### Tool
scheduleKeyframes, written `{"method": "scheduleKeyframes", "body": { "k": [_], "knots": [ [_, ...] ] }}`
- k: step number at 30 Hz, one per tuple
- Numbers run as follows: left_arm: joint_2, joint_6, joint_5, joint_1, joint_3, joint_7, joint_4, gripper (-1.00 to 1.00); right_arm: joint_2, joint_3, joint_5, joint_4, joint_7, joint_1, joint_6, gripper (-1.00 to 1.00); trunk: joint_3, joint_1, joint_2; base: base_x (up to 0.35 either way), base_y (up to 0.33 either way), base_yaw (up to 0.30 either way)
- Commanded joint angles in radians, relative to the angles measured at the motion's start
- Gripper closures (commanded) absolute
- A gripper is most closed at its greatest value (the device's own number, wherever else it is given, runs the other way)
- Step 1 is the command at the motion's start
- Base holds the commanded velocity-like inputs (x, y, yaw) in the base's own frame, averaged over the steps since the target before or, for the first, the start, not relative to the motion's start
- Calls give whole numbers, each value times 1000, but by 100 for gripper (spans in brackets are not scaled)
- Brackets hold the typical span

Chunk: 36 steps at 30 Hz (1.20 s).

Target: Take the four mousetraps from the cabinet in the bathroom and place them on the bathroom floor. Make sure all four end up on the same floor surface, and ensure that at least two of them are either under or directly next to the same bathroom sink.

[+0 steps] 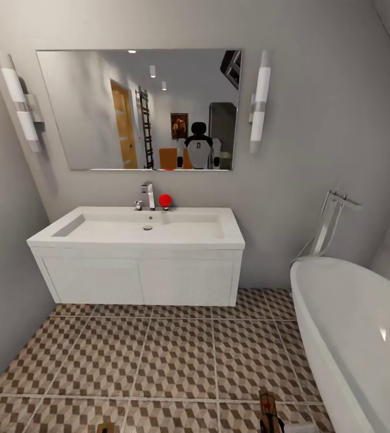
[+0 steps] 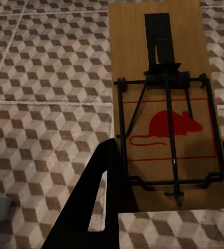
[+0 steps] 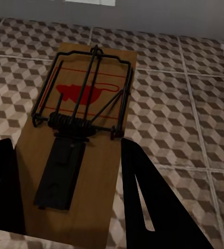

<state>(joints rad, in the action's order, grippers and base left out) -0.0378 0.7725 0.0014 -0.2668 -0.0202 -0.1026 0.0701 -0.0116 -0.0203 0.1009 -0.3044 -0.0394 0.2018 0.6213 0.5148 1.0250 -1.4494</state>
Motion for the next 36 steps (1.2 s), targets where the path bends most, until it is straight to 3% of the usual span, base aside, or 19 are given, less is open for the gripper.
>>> {"method": "scheduleKeyframes", "body": {
  "k": [1, 4, 7, 8, 11, 13, 15, 17, 20, 29, 32, 35, 36],
  "knots": [
    [1, -22, -1, -2, -1, -6, 2, 100, 2, -3, 6, -5, -1, 1, 0, 100, 1, 0, -1, 0, 0, 0],
    [1, -210, -2, -2, 1, -5, -51, 100, 9, -4, 8, -56, -25, 1, -32, 100, 1, 0, -1, 0, 0, 0],
    [-2, -485, -3, -3, 2, -4, -300, 100, 18, -4, 7, -174, -73, 1, -123, 100, 1, 0, -1, 0, 0, 0],
    [-3, -534, -3, -3, 2, -4, -350, 100, 21, -4, 7, -196, -80, 1, -142, 100, 1, 0, -1, 0, 0, 0],
    [-5, -764, -2, -3, 2, -1, -597, 100, 28, -4, 7, -284, -100, 1, -225, 100, 1, 0, -1, 0, 0, 0],
    [-3, -869, -1, -3, 2, 2, -717, 100, 30, -4, 7, -319, -104, 1, -250, 100, 1, 0, -1, 0, 0, 0],
    [5, -932, -1, -3, 2, 2, -792, 100, 31, -4, 6, -340, -107, 1, -264, 100, 1, 0, -1, 0, 0, 0],
    [24, -971, 0, -3, 0, 2, -835, 100, 31, -4, 5, -354, -108, 1, -270, 100, 1, 0, -1, 0, 0, 0],
    [47, -988, -2, -3, 0, 2, -830, 100, 31, -4, 6, -362, -109, 1, -272, 100, 1, 0, -1, 0, 0, 0],
    [45, -997, -3, -4, 2, 0, -789, 100, 43, -4, 6, -428, -114, 4, -304, 100, 1, 0, -1, 0, 0, 0],
    [37, -1007, -4, -10, 2, -3, -831, 100, 62, -4, 6, -495, -116, 15, -412, 100, 1, 0, -1, 0, 0, 0],
    [28, -1062, -4, -17, 3, -4, -902, 100, 72, -3, 6, -619, -118, 28, -592, 100, 1, 0, -1, 0, 0, 0],
    [26, -1109, -4, -26, 3, -4, -932, 100, 75, -3, 6, -676, -118, 37, -666, 100, 1, 0, -1, 0, 0, 0]
  ]
}}
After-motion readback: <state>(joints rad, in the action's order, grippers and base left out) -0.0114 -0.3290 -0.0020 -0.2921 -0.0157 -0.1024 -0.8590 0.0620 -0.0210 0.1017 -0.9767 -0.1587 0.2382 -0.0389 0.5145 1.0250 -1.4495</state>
